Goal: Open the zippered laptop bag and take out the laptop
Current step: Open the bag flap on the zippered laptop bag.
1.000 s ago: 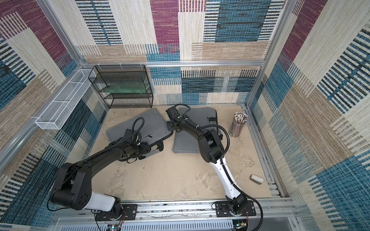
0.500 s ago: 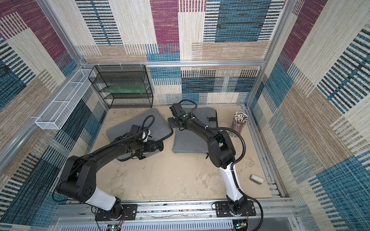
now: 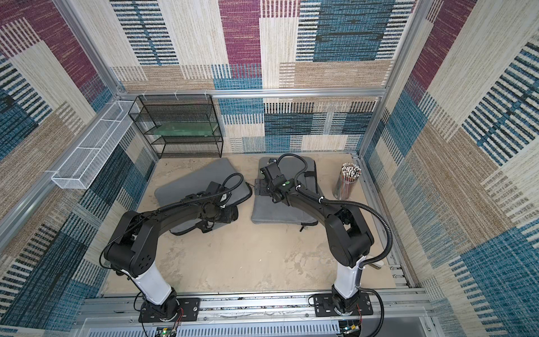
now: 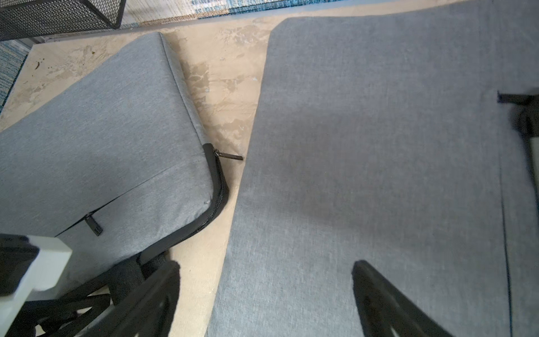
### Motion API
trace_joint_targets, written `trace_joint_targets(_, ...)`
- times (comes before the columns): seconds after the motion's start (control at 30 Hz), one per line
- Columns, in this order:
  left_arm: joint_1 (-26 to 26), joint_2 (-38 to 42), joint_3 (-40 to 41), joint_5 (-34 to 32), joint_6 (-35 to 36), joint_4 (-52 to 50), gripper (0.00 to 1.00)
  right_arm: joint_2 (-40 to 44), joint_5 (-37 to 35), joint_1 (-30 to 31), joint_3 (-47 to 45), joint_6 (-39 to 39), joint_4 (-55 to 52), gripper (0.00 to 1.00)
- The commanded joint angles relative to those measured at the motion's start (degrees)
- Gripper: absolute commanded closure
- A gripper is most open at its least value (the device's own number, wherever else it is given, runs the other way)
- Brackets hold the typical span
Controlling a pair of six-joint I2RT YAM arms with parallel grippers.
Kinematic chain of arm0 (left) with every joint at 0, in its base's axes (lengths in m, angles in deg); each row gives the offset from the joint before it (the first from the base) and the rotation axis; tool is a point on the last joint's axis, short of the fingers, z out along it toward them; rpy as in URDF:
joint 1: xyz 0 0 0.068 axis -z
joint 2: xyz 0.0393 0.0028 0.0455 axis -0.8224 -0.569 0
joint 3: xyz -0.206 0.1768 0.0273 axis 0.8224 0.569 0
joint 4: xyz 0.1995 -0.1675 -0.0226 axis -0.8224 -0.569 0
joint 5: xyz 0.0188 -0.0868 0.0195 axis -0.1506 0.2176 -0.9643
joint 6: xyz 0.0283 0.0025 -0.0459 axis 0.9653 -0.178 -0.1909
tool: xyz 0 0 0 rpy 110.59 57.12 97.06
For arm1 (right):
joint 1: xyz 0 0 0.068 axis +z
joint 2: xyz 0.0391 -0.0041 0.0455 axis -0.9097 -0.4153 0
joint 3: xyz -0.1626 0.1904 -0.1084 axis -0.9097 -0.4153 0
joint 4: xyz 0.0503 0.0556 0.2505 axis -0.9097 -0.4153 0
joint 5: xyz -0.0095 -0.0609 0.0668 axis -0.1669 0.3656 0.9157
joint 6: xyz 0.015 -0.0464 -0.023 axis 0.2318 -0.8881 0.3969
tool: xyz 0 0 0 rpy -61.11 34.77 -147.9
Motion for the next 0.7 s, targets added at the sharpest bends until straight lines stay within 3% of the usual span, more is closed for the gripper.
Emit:
trace_joint_targets(0.0, 0.20, -0.95, -1.10, -4.40, -0.06, 0.08, 0.53, 1.69, -0.97, -0.03, -2.06, 2.15, 5.20, 0.05)
trace_joint_targets(0.13, 0.32, -2.18, -1.67, -5.07, -0.44, 1.08, 0.62, 2.60, -0.86, 0.06, -3.39, 2.56, 6.73, 0.05)
trace_joint_targets(0.3, 0.56, -2.21, -1.71, -4.83, -1.09, 1.42, 0.89, 2.56, 0.48, 0.23, -4.25, 3.22, 8.05, 0.05)
trace_joint_targets(0.4, 0.58, -0.07, -1.73, -3.89, -1.38, 0.95, 1.00, 2.51, 2.43, 0.25, -4.89, 3.86, 8.95, 0.05)
trace_joint_targets(0.67, 0.53, 8.10, -4.00, -0.30, -1.12, -1.98, 1.00, 1.04, 14.19, 0.02, -6.10, 6.76, 13.11, 0.05)
